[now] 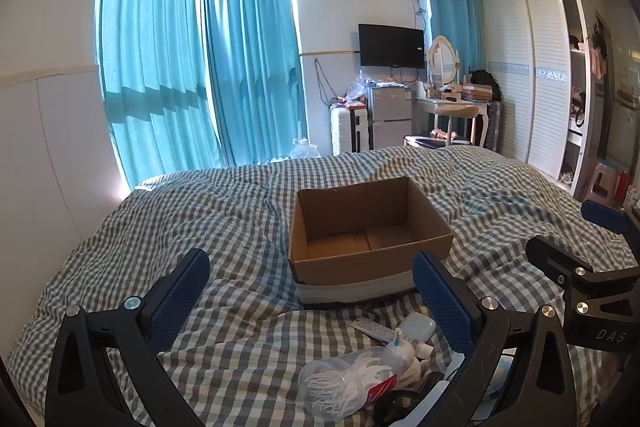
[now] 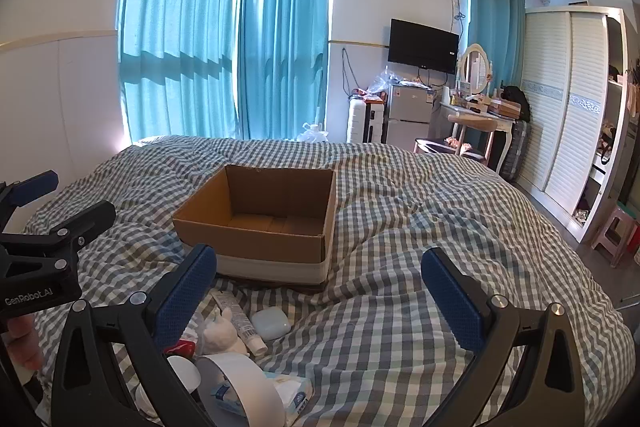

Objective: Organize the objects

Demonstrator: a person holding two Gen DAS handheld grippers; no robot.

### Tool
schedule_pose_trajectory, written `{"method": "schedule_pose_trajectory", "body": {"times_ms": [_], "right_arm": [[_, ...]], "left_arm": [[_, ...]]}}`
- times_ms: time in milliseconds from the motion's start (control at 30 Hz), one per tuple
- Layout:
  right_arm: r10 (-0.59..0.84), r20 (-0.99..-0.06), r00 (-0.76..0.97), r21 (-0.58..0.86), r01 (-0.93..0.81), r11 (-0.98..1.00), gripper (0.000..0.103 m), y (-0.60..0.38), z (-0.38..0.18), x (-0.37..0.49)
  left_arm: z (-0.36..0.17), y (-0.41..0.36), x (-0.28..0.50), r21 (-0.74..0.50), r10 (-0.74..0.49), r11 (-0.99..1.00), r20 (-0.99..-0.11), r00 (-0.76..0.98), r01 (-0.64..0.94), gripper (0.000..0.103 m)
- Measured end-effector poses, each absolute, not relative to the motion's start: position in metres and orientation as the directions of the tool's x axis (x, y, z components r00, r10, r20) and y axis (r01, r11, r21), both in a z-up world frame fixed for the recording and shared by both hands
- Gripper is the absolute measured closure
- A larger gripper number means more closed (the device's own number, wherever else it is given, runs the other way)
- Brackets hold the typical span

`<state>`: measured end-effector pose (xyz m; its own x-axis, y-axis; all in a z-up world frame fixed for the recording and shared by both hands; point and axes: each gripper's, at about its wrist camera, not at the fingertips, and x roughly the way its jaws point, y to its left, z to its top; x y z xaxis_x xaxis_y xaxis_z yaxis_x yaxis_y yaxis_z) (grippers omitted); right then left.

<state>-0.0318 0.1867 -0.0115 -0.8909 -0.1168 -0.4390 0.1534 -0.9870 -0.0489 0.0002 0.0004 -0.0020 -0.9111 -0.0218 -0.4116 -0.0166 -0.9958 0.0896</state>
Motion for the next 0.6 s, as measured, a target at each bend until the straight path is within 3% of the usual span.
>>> {"method": "schedule_pose_trajectory", "body": {"times_ms": [600], "right_arm": [[-0.12,-0.439,-0.891,-0.051,0.158,-0.986,0.0,0.1853,-0.0133,-0.0324]], "left_arm": [[-0.0032,-0.0017,-0.0004,0.082,-0.023,-0.997,-0.422,-0.906,-0.013,0.0]]}}
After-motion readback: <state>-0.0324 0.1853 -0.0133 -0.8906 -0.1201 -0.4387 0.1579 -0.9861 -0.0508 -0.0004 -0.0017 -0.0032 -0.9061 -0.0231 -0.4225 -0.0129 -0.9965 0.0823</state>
